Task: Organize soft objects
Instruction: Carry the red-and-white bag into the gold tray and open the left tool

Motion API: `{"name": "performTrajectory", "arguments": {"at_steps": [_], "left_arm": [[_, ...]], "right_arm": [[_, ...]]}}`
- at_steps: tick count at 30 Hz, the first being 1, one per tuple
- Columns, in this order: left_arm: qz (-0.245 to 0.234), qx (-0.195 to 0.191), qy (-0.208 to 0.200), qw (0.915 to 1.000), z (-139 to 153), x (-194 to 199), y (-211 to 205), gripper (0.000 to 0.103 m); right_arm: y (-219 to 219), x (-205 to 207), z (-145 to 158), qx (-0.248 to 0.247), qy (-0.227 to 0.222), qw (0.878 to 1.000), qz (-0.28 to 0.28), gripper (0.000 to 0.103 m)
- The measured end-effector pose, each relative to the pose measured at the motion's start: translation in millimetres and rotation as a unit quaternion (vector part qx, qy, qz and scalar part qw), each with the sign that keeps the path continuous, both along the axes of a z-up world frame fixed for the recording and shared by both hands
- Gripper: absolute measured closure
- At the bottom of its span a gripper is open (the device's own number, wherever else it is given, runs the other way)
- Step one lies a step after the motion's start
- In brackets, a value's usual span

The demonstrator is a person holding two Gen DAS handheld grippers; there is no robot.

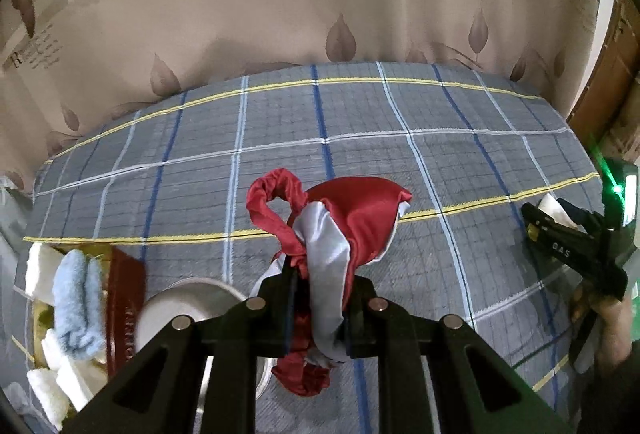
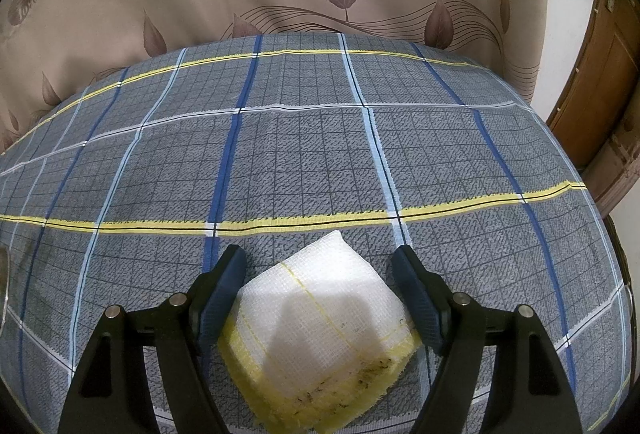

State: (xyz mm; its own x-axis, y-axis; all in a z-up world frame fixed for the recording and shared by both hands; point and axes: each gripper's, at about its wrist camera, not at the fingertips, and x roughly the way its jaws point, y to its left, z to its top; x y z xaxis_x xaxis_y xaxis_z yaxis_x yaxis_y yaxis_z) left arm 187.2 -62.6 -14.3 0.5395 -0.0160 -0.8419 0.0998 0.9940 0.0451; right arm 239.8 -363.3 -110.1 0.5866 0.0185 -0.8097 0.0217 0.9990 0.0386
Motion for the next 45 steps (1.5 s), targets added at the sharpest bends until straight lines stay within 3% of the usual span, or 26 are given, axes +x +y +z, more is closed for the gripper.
{"name": "performTrajectory", "arguments": {"at_steps": [13,26,34,45], "left_arm": [[0.026,0.012,-0.032,0.9991,49.1,-33.2,51.7,0.086],[0.085,0.05,-0.046,0.994,80.4,-54.8,144.0,0.086],[0.13,0.074,-0.033,0.9882,75.8,-64.4,204.2,0.086],[0.177,0.045,0.022,0.983,29.1,-59.8,264.3,0.086]], "right_arm": [[-0.1,0.4,-0.2,0.0,0.0,1.0,0.0,0.03],[0.4,0.5,-0.1,-0.001,0.0,1.0,0.0,0.03],[-1.5,-0.3,-0.4,-0.003,0.0,1.0,-0.001,0.03],[-3.7,-0.4,-1.1,-0.006,0.001,1.0,-0.001,0.03]]}}
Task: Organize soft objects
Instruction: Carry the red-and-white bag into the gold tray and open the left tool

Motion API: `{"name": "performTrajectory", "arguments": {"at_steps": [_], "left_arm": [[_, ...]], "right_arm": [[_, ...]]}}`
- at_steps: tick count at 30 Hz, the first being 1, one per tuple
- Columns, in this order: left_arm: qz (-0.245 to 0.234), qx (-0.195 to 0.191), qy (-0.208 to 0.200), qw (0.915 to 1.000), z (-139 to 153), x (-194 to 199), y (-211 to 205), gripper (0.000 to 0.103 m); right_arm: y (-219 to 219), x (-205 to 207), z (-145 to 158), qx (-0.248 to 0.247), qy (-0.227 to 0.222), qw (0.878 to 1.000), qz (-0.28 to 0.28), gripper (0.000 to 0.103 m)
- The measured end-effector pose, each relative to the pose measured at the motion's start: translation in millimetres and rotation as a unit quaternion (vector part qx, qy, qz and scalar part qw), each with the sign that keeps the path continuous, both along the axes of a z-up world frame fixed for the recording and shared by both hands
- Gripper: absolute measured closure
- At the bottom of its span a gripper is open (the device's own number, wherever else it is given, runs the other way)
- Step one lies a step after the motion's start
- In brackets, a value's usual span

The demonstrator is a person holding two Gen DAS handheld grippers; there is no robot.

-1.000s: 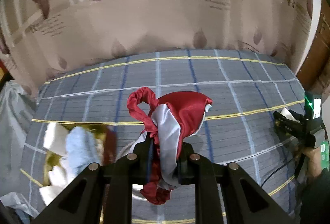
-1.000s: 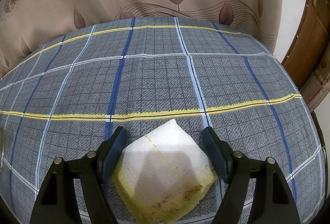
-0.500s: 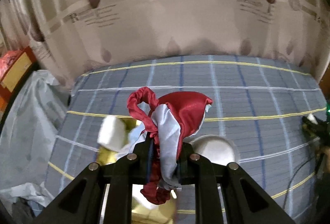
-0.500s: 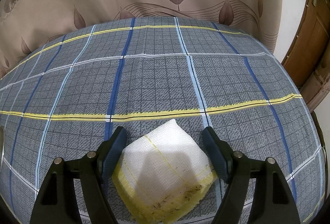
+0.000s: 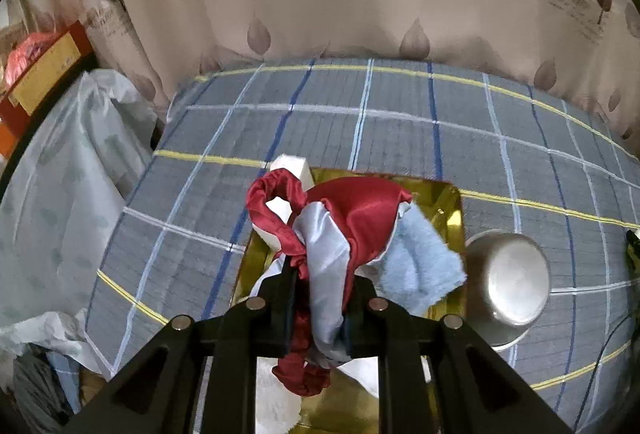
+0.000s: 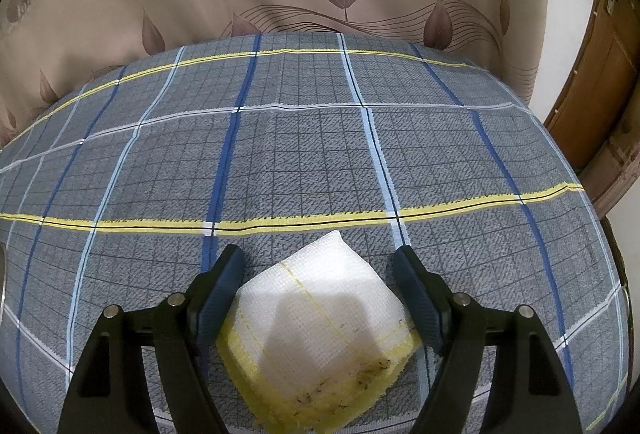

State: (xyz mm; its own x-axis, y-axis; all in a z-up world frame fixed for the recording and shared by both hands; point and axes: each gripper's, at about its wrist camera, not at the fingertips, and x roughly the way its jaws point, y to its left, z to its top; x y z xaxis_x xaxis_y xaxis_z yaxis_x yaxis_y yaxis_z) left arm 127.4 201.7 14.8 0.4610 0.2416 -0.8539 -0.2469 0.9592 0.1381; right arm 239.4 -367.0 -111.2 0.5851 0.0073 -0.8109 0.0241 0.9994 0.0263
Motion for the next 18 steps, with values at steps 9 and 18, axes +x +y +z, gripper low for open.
{"name": "performTrajectory", "arguments": {"at_steps": [9,18], "left_arm": [[0.001,-0.015,0.019,0.9997,-30.2,17.2,5.4,0.083],[0.005,-0.021,0.025,0.9995,-43.3,24.1,8.5,0.066]], "right_arm": [[-0.3,-0.8,0.3,-0.001,0.0,1.0,0.0,0.029],[-1.5,-1.0,0.1,-0.002,0.0,1.0,0.0,0.028]]}}
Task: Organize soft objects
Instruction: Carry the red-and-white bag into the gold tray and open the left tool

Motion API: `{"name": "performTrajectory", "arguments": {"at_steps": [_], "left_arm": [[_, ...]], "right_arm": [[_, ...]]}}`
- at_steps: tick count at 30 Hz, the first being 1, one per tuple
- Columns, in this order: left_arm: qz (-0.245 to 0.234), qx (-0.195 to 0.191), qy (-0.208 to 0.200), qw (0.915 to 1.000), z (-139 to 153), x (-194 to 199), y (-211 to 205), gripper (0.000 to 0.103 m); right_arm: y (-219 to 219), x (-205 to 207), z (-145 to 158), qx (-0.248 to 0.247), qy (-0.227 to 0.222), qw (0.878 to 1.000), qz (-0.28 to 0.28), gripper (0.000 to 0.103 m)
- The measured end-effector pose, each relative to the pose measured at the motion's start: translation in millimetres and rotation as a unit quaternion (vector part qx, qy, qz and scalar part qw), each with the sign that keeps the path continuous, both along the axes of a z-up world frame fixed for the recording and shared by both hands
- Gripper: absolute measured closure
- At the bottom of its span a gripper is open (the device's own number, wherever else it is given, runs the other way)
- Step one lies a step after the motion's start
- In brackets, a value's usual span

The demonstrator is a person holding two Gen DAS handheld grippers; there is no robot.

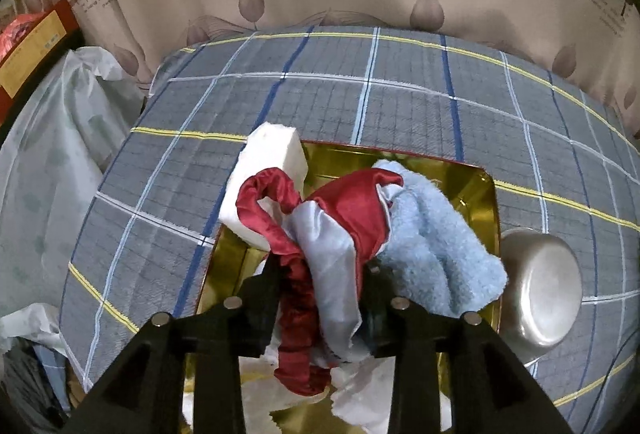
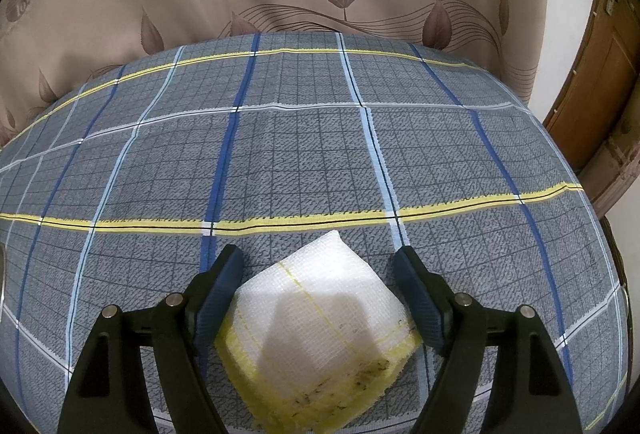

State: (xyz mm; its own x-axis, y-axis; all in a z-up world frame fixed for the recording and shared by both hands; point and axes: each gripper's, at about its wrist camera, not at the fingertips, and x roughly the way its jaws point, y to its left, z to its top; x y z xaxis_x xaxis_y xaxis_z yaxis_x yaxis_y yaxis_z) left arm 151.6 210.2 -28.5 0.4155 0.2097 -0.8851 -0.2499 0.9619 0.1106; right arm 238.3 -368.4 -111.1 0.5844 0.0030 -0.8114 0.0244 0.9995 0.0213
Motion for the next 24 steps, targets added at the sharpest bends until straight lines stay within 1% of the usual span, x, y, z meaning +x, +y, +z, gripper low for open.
{"name": "performTrajectory", "arguments": {"at_steps": [2,5,8,14,17,20,24], "left_arm": [[-0.004,0.003,-0.002,1.0,2.1,-0.6,-2.2,0.058],[-0.017,0.012,-0.023,0.9995,12.3,-3.4,-7.4,0.054],[-0.024,0.008,-0.036,0.999,22.8,-5.5,-8.6,0.05],[-0.034,-0.003,-0.06,0.9976,45.1,-17.9,-9.6,0.05],[-0.041,0.007,-0.072,0.9965,55.3,-32.6,-12.8,0.05],[-0.044,0.017,-0.079,0.9958,59.7,-49.2,-15.1,0.05],[-0.039,0.002,-0.073,0.9966,57.0,-67.0,-10.7,0.049]], "right_arm": [[0.7,0.4,0.0,0.0,0.0,1.0,0.0,0.028],[1.7,0.7,0.2,0.0,0.0,1.0,0.0,0.028],[1.5,1.5,-0.3,0.0,0.0,1.0,0.0,0.028],[0.6,1.0,-0.4,0.0,0.001,1.0,0.0,0.028],[0.7,1.0,-0.4,-0.002,0.0,1.0,0.0,0.027],[-0.3,-0.4,-0.2,-0.002,0.0,1.0,-0.003,0.026],[-2.1,-4.0,0.8,0.007,0.0,1.0,-0.011,0.025]]}}
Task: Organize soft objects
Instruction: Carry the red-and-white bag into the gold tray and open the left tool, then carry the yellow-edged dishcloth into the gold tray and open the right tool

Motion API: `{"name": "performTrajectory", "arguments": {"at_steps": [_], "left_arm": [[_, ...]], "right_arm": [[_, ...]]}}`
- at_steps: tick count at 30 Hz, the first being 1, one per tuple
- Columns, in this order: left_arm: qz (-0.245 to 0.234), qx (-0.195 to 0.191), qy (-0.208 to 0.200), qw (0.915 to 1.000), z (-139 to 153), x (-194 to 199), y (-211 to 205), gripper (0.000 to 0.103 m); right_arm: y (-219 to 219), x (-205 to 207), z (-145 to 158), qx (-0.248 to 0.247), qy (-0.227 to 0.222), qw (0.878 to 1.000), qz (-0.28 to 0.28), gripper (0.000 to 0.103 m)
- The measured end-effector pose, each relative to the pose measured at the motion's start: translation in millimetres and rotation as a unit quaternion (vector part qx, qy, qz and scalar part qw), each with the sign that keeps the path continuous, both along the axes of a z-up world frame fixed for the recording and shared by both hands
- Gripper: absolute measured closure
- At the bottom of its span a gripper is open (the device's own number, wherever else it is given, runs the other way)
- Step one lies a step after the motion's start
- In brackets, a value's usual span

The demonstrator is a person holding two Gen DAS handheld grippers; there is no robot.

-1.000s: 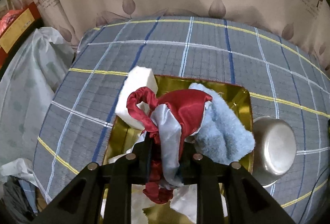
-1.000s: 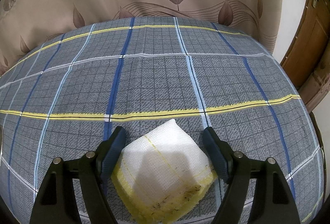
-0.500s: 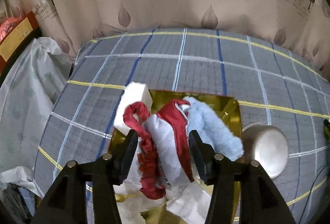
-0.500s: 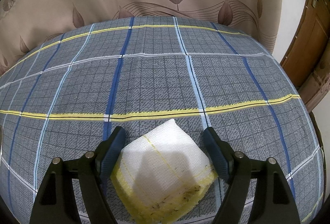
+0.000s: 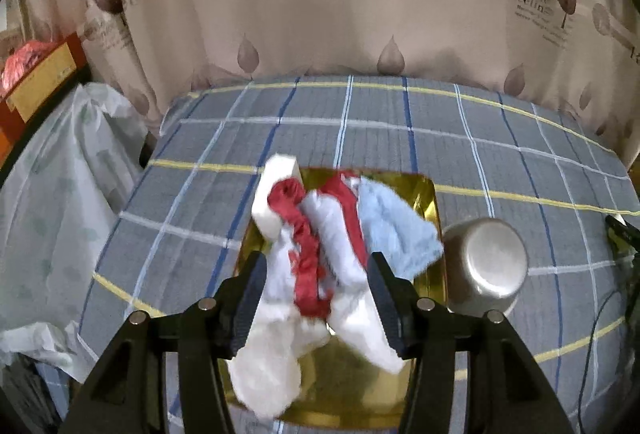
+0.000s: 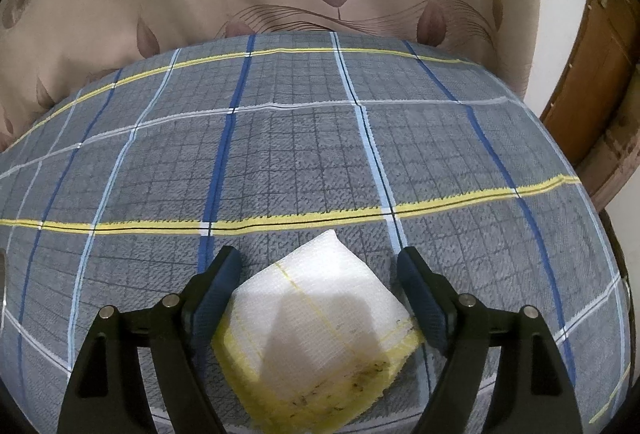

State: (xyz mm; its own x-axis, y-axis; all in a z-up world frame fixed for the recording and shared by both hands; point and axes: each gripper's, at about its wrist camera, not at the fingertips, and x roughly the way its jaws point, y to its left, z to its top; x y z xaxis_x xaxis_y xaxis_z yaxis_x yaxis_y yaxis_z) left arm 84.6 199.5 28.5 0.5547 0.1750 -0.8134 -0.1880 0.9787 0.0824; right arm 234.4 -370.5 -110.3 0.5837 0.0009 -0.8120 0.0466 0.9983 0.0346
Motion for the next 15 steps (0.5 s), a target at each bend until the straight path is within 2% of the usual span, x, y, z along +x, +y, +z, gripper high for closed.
{"name": "performTrajectory", "arguments": {"at_steps": [2,5,6,13,15], "left_arm": [[0.005,-0.001,0.004,1.0,-3.0,-6.6,2.1,0.049],[0.007,0.014,0.005,0.9999,-6.7,-14.5,0.6,0.049],[0.006,0.018,0.006,0.9998,-7.6,-16.7,-0.3,0.049],[0.008,0.008,-0.002,0.9999,-8.4,-27.4,-1.4,0.049],[0.009,0.014,-0.006,0.9998,-7.7,-29.7,-2.4,0.049]], "right_arm": [[-1.3,-4.2,0.3,0.007,0.0,1.0,-0.002,0.023],[1.1,-12.5,-0.5,0.011,0.005,1.0,0.005,0.008],[3.6,-14.3,-0.8,0.007,0.007,1.0,0.009,0.006],[7.0,-26.1,-0.3,-0.003,0.01,1.0,0.002,0.008],[6.8,-29.7,1.2,-0.006,0.006,1.0,-0.002,0.021]]}}
